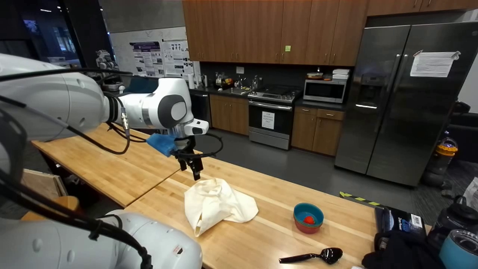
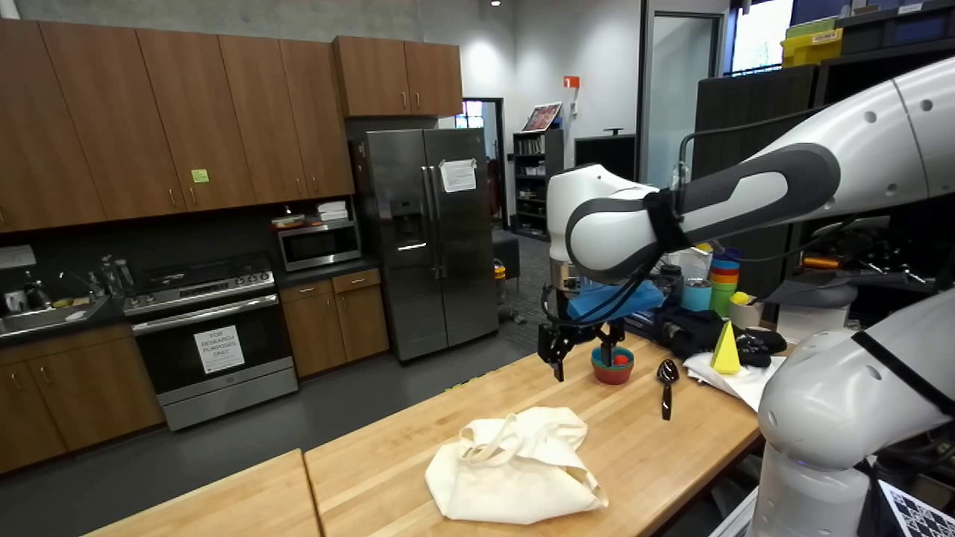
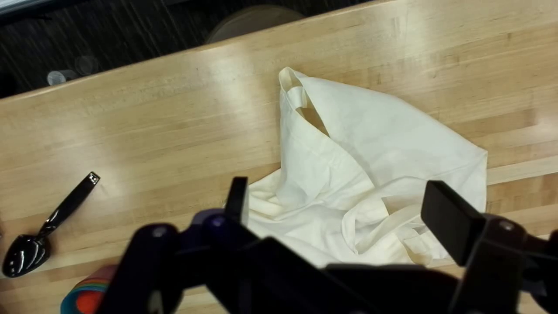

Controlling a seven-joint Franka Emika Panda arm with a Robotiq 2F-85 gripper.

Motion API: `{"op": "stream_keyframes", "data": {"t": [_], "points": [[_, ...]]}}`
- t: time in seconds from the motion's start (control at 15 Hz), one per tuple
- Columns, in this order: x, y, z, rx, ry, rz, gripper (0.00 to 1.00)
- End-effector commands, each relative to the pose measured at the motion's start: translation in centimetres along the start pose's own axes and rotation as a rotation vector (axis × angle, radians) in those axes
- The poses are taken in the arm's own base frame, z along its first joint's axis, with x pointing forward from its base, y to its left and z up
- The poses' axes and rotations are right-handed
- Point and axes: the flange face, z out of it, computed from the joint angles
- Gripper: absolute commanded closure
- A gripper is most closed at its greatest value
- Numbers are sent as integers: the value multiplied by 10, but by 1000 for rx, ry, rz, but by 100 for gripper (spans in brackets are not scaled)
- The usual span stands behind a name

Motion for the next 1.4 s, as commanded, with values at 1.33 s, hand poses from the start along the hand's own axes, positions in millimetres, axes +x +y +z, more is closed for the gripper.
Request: {"op": "stream_keyframes", "data": {"t": [1.33], "points": [[19,228,-66,283,242,218,0]]}}
